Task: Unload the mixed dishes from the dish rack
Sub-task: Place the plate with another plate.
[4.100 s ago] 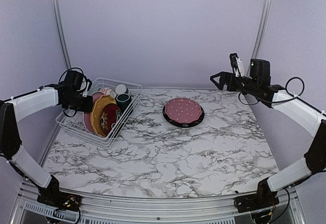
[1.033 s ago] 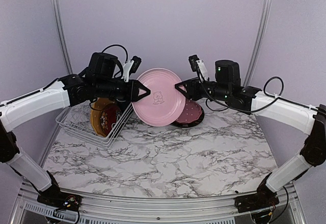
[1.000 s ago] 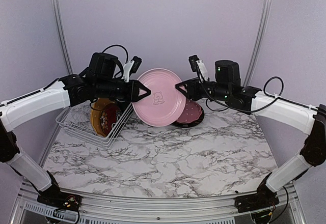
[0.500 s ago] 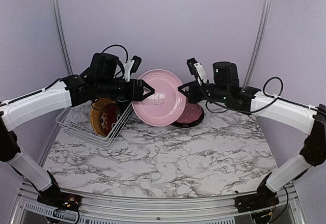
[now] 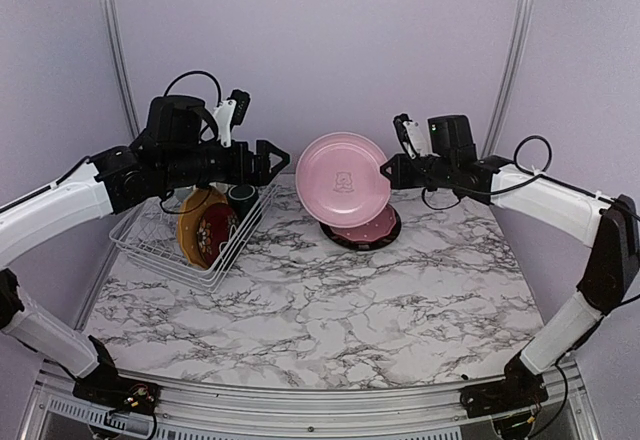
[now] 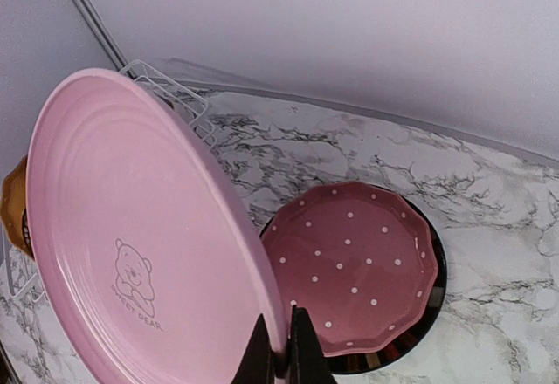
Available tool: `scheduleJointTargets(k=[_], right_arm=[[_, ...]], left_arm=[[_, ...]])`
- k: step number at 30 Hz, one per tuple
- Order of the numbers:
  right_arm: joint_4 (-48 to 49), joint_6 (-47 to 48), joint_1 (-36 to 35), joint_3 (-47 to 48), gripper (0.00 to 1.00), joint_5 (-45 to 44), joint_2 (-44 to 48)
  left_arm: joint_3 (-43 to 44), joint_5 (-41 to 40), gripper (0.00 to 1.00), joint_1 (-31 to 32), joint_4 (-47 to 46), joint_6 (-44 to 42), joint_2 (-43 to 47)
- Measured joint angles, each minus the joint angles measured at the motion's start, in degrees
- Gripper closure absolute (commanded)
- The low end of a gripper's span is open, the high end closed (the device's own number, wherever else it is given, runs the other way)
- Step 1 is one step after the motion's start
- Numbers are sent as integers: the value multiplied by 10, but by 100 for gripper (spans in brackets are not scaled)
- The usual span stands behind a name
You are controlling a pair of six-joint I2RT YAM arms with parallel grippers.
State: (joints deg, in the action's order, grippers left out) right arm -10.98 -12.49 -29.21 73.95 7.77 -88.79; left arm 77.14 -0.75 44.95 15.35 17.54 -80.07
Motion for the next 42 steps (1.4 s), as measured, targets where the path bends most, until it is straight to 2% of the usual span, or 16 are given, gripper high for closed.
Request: scheduleJointTargets(k=[10, 16, 30, 42], right_arm=[[-21, -24, 99, 16, 100, 48, -69], [-28, -35, 132, 43, 100, 84, -140], [-48, -40, 138, 134, 99, 101, -259], [-54, -40, 138, 135, 91, 99, -293]], left_arm=[[-54, -59, 1, -4, -6, 0, 38], [-64, -72, 1, -4, -10, 0, 55], [-106, -84, 1, -8, -19, 0, 94], [-114, -85, 1, -10, -23, -2, 98]])
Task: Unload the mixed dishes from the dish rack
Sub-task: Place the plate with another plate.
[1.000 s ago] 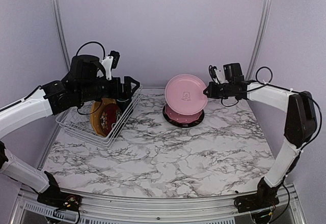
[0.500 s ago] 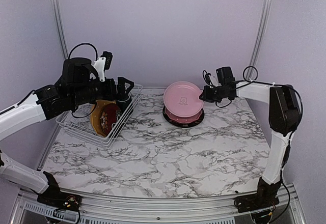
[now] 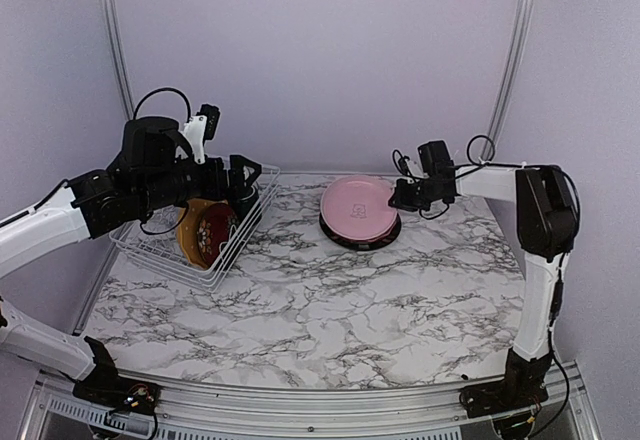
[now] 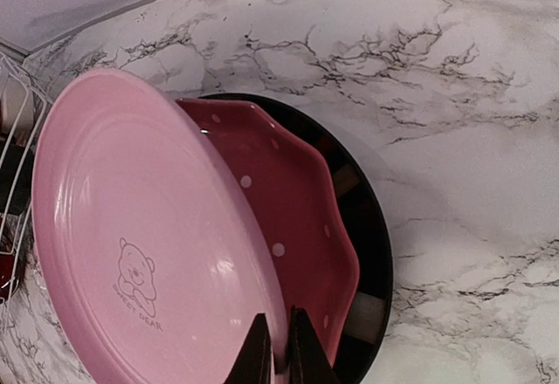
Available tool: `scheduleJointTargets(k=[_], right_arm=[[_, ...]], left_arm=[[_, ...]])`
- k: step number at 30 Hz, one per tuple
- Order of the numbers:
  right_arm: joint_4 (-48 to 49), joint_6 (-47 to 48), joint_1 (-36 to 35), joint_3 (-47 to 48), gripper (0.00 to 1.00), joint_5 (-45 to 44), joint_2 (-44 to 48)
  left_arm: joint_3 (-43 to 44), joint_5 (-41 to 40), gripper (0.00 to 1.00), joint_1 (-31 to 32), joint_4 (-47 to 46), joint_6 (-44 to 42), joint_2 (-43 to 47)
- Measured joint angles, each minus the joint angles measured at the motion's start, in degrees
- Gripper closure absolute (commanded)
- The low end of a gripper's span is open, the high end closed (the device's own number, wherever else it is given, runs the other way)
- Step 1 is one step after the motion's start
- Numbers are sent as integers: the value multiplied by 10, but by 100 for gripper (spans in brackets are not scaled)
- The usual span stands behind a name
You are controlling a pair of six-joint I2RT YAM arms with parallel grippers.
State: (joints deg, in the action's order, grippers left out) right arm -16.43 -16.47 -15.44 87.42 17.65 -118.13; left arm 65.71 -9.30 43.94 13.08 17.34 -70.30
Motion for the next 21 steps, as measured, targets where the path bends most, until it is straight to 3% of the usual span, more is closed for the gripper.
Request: scheduleJointTargets(k=[14, 19, 21], right_arm=[[0, 5, 0, 0, 72, -14, -16], [-1, 9, 2, 0, 48, -22, -16], [-1, 11, 2, 0, 44, -26, -16]], left_arm=[[0, -2, 1, -1, 0, 0, 3], [0, -2, 1, -1, 0, 0, 3], [0, -2, 1, -1, 0, 0, 3]])
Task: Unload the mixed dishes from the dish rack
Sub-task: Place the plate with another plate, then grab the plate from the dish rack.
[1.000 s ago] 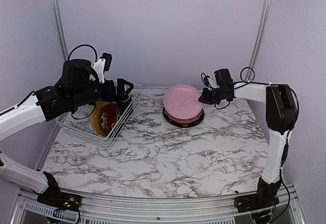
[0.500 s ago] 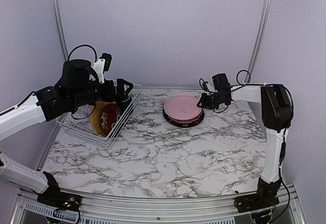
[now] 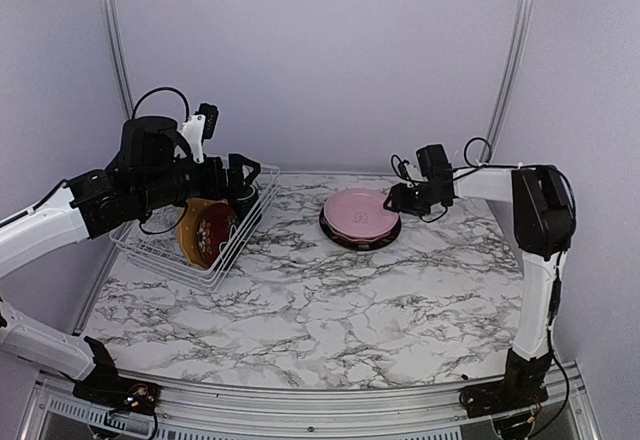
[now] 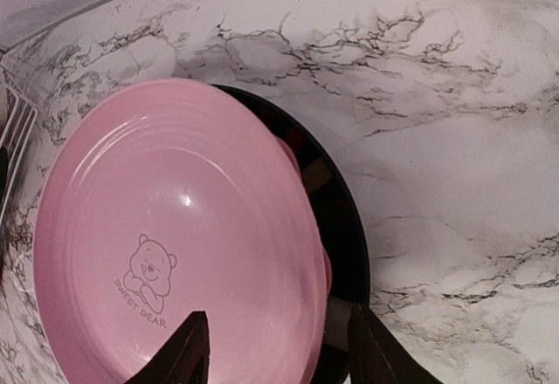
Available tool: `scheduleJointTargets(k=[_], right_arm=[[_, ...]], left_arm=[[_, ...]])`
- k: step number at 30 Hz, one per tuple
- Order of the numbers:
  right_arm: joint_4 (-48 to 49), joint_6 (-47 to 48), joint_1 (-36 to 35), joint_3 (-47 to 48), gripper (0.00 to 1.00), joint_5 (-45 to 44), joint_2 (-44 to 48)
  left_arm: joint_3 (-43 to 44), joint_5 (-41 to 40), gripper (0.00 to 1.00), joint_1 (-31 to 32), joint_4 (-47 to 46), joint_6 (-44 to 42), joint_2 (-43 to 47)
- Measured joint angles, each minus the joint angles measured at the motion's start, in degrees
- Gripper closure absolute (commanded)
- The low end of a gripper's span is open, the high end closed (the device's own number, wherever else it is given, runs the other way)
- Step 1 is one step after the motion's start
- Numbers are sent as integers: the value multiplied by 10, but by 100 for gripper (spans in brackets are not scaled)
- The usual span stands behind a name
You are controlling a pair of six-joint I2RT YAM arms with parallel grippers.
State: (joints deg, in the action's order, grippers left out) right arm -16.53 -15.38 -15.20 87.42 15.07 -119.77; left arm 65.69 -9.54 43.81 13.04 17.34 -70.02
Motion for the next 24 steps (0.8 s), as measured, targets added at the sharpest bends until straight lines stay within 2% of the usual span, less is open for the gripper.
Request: scheduleJointTargets(k=[5, 10, 16, 23, 24], right_arm=[[-2, 5, 0, 0, 41, -5, 0], [-5, 7, 0, 0, 25, -10, 3], [-11, 22, 0, -4, 23, -13, 42], [-3, 34, 0, -38, 22, -17, 127], [1, 35, 0, -49, 18, -16, 144]], left_arm=[[0, -2, 1, -1, 0, 0, 0], [0, -15, 1, -13, 8, 6, 0], [-1, -10, 1, -80, 40, 28, 1], [-18, -12, 1, -152, 87, 28, 17], [-19, -16, 1, -160, 95, 27, 17]])
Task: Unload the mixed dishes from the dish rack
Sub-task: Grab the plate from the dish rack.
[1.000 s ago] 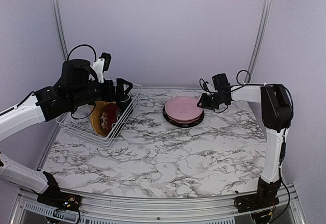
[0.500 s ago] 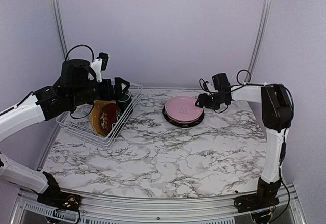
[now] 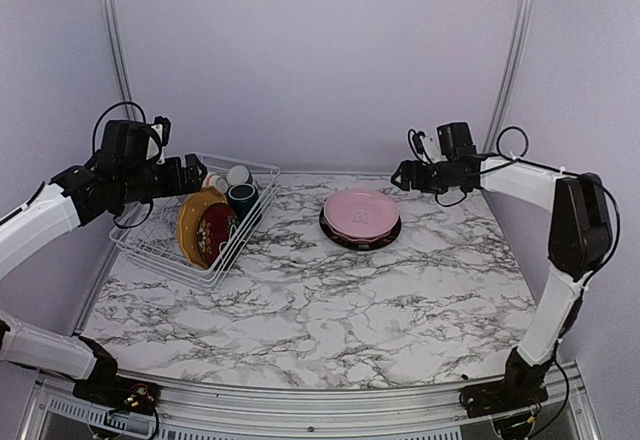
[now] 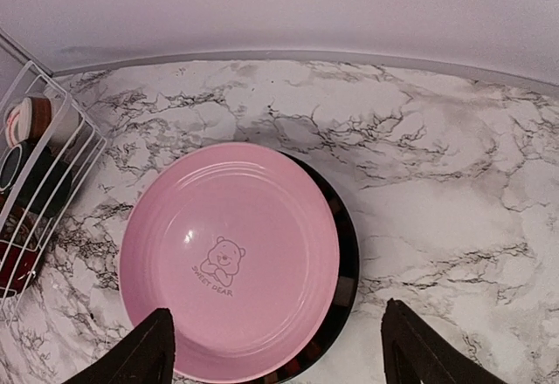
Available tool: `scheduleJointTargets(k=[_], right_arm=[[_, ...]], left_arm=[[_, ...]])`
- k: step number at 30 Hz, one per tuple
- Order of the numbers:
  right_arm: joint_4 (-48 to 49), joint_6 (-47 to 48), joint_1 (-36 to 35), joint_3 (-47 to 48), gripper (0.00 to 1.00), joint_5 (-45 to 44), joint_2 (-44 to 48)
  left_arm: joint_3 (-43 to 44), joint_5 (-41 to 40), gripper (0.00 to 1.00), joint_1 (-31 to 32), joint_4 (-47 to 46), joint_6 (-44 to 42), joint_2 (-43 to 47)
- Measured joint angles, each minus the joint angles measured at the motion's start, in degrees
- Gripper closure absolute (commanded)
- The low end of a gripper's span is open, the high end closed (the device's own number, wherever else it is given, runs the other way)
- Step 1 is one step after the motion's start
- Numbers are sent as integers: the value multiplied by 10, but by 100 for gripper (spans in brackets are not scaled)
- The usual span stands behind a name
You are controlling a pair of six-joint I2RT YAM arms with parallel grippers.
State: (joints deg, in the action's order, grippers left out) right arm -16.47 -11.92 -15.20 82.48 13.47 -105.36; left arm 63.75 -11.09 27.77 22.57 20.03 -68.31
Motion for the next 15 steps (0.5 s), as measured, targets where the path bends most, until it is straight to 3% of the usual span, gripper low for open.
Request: scheduleJointTargets(k=[3, 15], right_arm=[[11, 1, 0, -27, 2, 5, 38], [58, 2, 0, -142, 2, 42, 174]], left_arm=[[-3, -9, 2, -15, 16, -6, 0], [-17, -3, 21, -56, 21, -20, -54]])
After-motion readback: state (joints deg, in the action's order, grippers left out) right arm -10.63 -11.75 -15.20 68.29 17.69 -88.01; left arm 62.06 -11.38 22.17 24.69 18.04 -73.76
